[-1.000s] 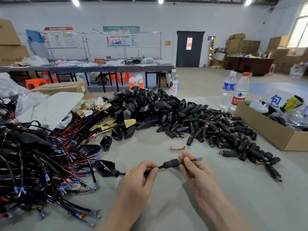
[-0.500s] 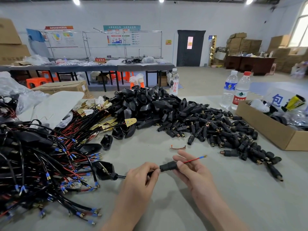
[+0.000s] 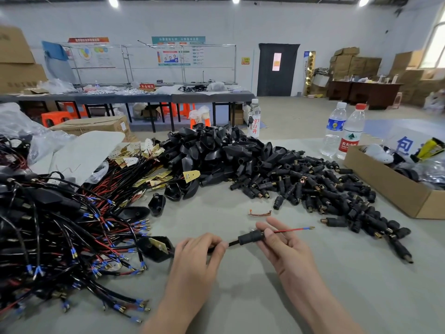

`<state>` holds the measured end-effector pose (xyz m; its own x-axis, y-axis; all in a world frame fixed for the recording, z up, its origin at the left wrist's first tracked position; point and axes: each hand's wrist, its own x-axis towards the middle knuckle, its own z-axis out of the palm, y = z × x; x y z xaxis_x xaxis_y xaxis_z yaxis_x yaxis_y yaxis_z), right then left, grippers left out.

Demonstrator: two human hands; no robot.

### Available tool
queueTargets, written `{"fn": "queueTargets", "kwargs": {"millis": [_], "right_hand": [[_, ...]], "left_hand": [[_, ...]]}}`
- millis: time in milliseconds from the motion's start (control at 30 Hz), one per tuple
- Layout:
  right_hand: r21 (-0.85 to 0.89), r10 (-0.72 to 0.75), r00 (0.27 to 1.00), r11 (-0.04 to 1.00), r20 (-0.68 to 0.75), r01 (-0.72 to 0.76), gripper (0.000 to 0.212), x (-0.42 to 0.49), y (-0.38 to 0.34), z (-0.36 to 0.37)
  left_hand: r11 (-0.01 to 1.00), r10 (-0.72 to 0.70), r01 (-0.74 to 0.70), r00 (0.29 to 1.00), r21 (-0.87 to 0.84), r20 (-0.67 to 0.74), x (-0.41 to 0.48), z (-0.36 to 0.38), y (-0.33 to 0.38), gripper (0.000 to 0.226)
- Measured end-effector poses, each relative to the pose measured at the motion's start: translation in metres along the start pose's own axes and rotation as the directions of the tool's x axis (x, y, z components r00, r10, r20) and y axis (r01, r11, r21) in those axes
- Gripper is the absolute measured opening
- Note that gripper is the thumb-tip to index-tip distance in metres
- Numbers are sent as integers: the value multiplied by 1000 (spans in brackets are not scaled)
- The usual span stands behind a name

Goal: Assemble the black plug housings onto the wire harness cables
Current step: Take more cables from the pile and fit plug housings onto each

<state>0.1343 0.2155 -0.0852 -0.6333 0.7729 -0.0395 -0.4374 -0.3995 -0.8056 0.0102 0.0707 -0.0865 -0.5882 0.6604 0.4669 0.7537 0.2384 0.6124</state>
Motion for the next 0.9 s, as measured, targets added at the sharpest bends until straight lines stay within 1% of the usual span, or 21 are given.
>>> {"fn": "queueTargets", "kwargs": {"millis": [67,133,200,300,400,467,600,700,833,900], "right_hand": [[5,29,998,1000,59,-29,39,-2,3,3],[-4,34,996,999,78,-34,43,-2,3,4],[-2,18,998,1000,59,-18,40,-1,0,3],[16,6,1000,1000,24,-7,29,1,-3,-2],[7,17,999,1000,38,-17,31,0,-3,-2],[-31,21,998,999,61,-19,32,-2,-2,0],[-116,9,996,993,86,1,38,-4,-3,0],[-161,-12,995,987,98,27,40,-5,-3,0],[-250,-46,993,966,111,72,37,-7,-2,3],[-301,-45,991,950,125,81,30,-8,-2,4]], "left_hand": [[1000,29,-29,1000,-6,-9,-1,3,5,23],[998,56,-56,998,15,-1,-2,4,7,25],[996,68,-69,997,52,21,-2,2,4,21],[981,87,-99,993,168,80,-2,-1,-3,12],[969,115,-131,989,210,88,-2,0,-4,16],[964,142,-157,986,214,85,-1,2,-1,22],[958,153,-176,982,227,112,-1,5,4,24],[966,149,-156,988,208,51,-2,3,6,27],[966,157,-159,987,204,27,-3,3,8,21],[967,147,-154,988,204,50,-3,3,7,18]]}}
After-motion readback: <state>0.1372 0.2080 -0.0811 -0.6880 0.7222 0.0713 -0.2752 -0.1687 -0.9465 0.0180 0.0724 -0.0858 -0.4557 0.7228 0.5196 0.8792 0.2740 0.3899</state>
